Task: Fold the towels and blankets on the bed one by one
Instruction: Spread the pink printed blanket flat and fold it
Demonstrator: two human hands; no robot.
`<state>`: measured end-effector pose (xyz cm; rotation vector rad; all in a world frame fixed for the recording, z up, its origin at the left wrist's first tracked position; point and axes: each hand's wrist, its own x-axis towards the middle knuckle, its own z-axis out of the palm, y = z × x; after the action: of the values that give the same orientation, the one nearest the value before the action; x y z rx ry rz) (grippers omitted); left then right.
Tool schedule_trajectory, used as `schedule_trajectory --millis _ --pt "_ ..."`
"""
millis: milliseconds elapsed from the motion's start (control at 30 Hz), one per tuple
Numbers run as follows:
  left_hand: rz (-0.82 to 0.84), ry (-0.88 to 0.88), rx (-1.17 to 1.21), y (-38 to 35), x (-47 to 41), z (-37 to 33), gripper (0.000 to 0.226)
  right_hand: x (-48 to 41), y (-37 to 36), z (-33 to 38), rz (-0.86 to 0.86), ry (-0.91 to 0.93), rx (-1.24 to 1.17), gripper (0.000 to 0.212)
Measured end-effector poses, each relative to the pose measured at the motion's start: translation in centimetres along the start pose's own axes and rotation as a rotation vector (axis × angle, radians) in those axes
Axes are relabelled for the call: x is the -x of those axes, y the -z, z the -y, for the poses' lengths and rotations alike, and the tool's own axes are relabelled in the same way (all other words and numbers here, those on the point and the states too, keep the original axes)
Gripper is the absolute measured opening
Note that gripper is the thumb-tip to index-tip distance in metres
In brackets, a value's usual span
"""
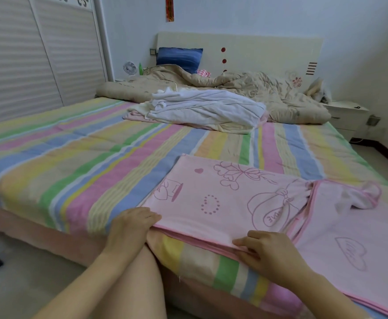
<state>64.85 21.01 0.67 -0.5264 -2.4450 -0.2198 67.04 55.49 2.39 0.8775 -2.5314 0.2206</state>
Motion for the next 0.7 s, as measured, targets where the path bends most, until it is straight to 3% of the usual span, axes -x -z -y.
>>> schedule_trajectory --millis 233,300,400,700 --pt "0.035 -0.039 -0.156 0.4 -1.3 2.9 0.042 -1.8 0.7 1.1 -0.135 -0.019 -0.066 0.023" --pt "0.039 0.025 -0.081 0.4 -1.0 3.4 0.04 -2.1 0.3 1.7 -0.087 0.031 -0.061 0.022" --pt "0.027 0.094 0.026 -0.4 1.4 3.5 0.056 -1.7 -0.8 1.8 0.027 0.08 -0.029 0.02" --pt "-0.048 0.135 0.016 -0.4 -0.9 0.7 0.044 -1.1 -0.1 0.6 0.068 -0.296 -0.268 0.018"
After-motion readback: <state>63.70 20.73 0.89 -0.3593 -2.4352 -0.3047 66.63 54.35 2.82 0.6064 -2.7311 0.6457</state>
